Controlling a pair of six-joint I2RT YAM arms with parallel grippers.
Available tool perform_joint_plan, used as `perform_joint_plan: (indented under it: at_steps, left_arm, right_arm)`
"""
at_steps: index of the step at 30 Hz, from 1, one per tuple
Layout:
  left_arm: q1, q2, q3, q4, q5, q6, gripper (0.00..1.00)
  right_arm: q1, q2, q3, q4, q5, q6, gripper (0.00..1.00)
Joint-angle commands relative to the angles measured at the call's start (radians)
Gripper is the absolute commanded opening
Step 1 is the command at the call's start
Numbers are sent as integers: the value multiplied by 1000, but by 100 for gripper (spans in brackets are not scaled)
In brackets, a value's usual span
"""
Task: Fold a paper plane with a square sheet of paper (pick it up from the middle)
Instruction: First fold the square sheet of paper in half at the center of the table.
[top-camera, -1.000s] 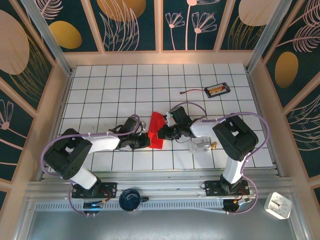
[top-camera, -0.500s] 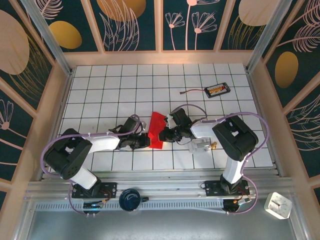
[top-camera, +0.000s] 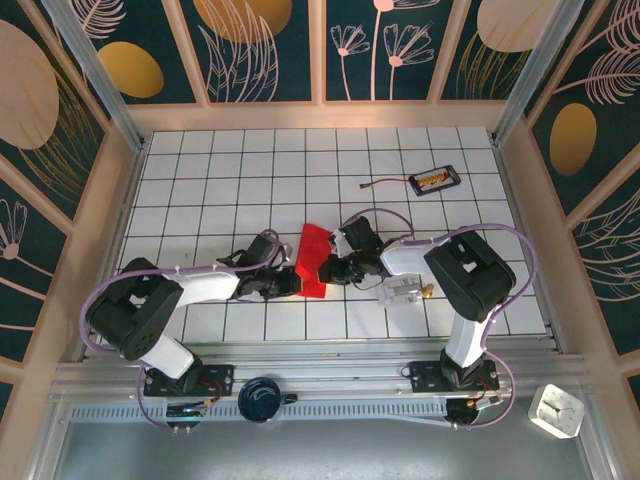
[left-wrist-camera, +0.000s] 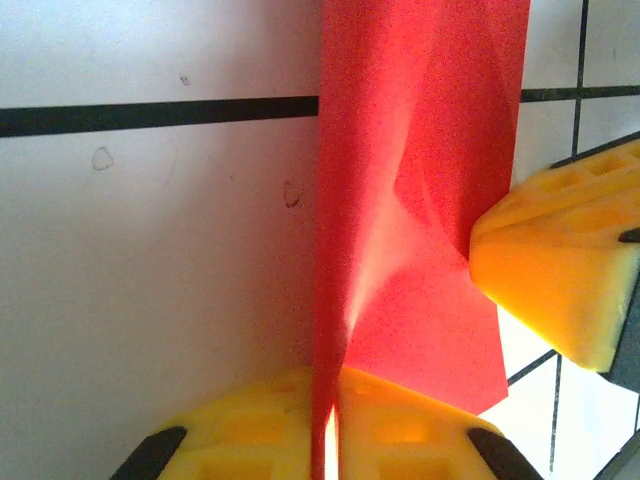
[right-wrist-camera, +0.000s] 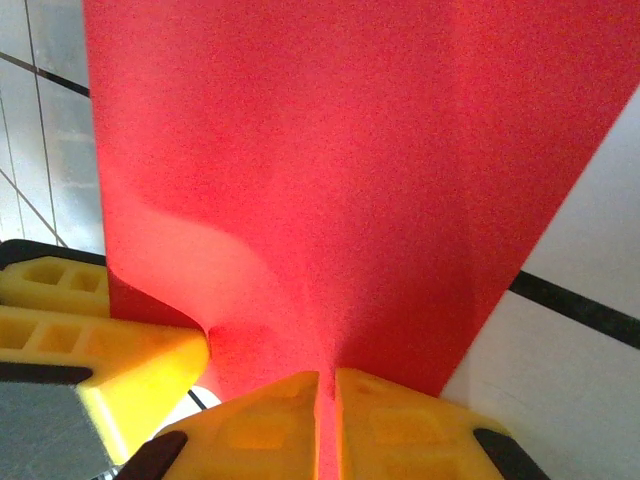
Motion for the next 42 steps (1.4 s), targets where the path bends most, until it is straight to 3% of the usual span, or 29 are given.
perform_joint_plan:
  at_steps: [1,10,14,20,26,42]
  left_arm:
    - [-3,-32,23,-88,-24,25,16]
    - [-3,-120,68,-169,-102,45,38]
    - [-3,-177,85,-157,-100,50,41]
    - [-33,-140,108,-112,2,57,28]
    - [-33,-33,129,-146,-9,98,16]
    - [23,22,46,-185,-107,152,12]
  right_arm:
    - [6,66,-20,-133,98,-31,13]
    - [1,77,-28,-146,112,-37,12]
    - [1,81,-29,-145,113,-39,12]
    - [-3,85,-29,-148,117,-40,12]
    - [-3,85,-27,-155,124,-42,11]
    - [-10,97,-36,-188,153,-54,10]
